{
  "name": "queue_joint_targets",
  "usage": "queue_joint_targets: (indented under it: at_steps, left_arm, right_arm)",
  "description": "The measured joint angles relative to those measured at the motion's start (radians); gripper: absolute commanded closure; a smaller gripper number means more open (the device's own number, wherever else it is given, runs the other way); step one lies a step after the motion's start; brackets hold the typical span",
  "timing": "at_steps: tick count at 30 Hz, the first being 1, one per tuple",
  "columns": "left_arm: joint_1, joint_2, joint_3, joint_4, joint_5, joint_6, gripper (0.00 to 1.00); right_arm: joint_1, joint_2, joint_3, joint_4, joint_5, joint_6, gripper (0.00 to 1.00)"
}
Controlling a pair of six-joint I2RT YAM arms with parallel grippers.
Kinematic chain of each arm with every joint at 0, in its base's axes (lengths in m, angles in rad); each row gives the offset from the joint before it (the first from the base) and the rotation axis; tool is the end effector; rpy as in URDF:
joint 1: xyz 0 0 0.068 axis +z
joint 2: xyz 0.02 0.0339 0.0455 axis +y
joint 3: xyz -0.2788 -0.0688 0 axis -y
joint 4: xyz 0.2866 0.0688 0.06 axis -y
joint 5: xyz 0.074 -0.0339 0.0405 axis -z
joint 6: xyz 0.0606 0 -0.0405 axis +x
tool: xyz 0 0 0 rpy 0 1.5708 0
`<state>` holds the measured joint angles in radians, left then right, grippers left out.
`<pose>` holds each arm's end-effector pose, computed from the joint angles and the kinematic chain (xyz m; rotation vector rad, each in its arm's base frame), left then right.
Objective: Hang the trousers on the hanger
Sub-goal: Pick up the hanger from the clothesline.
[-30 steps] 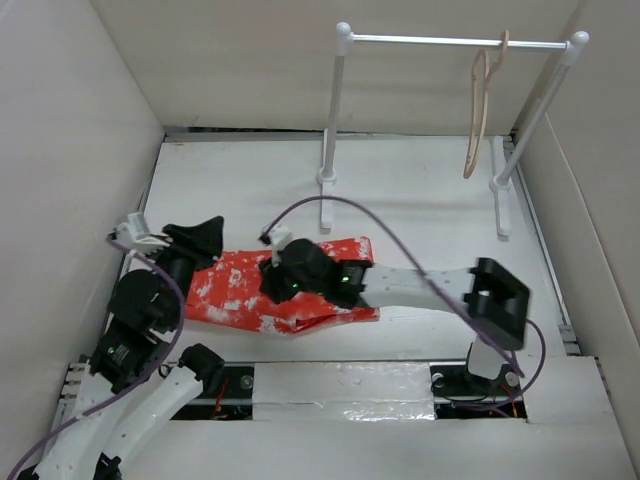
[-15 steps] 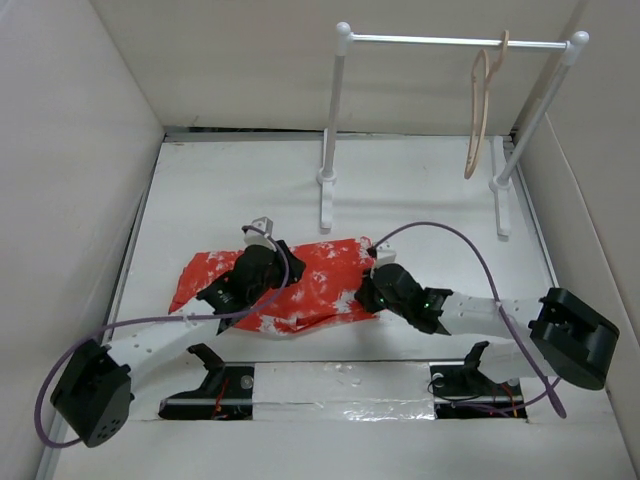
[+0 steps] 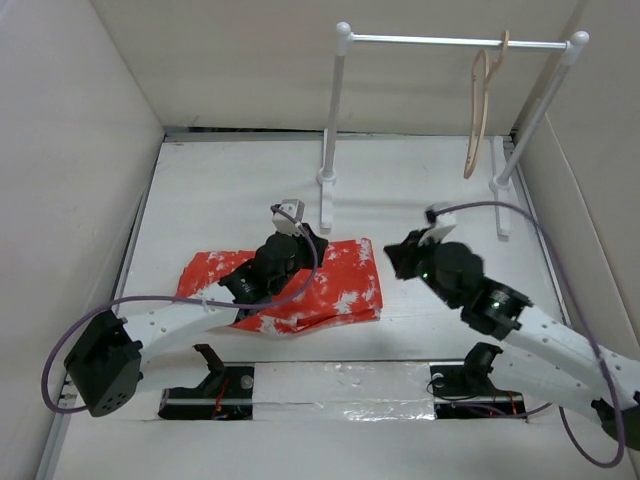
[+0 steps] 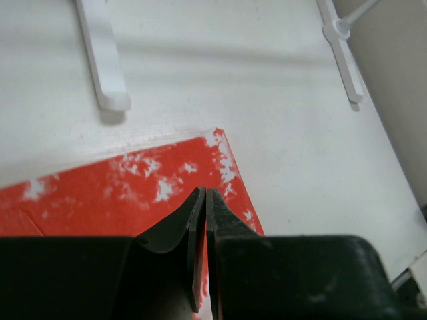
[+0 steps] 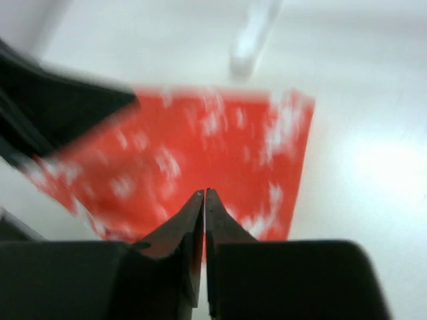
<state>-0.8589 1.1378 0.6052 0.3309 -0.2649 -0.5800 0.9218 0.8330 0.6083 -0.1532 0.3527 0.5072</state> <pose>0.2146 -0.2245 0.2462 0.0572 1.8362 -0.7993 0.1659 0.1840 0.2661 -0.1712 1.9657 0.6077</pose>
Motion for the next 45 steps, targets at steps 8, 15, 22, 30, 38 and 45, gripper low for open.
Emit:
queue_joint_targets:
  at_steps: [8,15,22,30,38,45]
  left_arm:
    - [-0.048,-0.024,-0.019,0.110,-0.020,0.130,1.00]
    - [-0.056,-0.113,-0.050,0.107,-0.026,0.174,0.79]
    - [-0.056,-0.122,-0.050,0.106,-0.026,0.179,0.77]
    - [-0.056,-0.080,-0.050,0.105,-0.009,0.179,0.77]
    - [-0.056,-0.079,-0.050,0.107,-0.004,0.179,0.72]
    - [-0.056,-0.079,-0.050,0.107,-0.002,0.179,0.56]
  right_arm:
    - [-0.391,-0.010,0.511,-0.053,0.099,-0.225,0.54]
    - [-0.769,0.347,0.858,-0.057,0.026,-0.280,0.10]
    - [-0.821,0.636,0.944,-0.151,-0.051,-0.311,0.32]
    - [-0.863,0.603,0.862,-0.140,-0.107,-0.302,1.00]
    - [-0.875,0.532,0.855,-0.111,-0.150,-0.312,1.00]
    - [-0.875,0.465,0.846,-0.104,-0.155,-0.325,1.00]
